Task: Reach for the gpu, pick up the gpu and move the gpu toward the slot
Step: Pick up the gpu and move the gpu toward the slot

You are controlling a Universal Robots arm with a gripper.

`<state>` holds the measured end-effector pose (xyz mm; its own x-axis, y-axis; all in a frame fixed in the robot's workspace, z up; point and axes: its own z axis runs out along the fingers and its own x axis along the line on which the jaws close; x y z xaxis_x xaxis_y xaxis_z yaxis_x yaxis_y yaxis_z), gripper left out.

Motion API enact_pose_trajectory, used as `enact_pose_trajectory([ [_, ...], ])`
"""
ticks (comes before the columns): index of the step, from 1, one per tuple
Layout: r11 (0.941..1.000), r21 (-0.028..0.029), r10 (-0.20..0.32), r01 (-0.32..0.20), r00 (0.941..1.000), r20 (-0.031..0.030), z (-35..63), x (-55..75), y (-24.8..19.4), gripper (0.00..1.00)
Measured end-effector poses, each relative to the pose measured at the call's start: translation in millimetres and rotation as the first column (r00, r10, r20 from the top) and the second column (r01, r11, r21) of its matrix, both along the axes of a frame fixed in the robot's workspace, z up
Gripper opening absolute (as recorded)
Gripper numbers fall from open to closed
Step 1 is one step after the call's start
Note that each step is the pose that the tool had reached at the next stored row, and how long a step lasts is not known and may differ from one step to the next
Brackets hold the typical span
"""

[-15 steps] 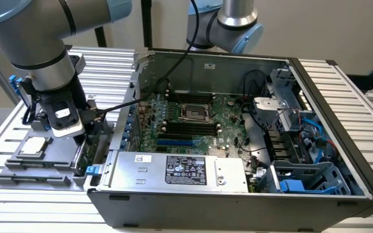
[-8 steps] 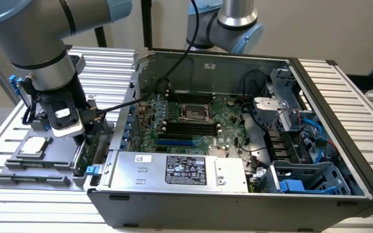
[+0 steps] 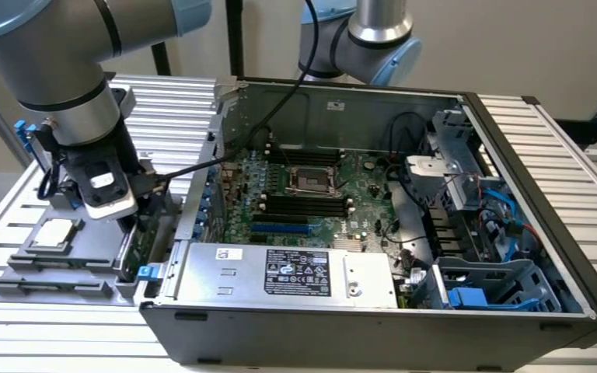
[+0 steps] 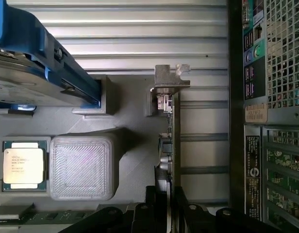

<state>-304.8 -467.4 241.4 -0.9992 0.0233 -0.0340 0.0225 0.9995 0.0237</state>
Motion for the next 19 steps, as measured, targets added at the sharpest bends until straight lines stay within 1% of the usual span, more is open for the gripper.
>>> enact_pose_trajectory([
  [6, 1.0000, 0.0002, 0.006, -0.006, 1.0000, 0.0001, 0.7, -0.1, 0.0, 0.26],
  [10, 1.0000, -0.0001, 0.006, -0.006, 1.0000, -0.0002, 7.8, -0.1, 0.0, 0.26],
  [14, 1.0000, -0.0001, 0.006, -0.006, 1.0000, -0.0002, 21.0, 0.0, 0.0, 0.26],
  [19, 1.0000, -0.0001, 0.007, -0.007, 1.0000, -0.0002, 43.8, -0.1, 0.0, 0.26],
])
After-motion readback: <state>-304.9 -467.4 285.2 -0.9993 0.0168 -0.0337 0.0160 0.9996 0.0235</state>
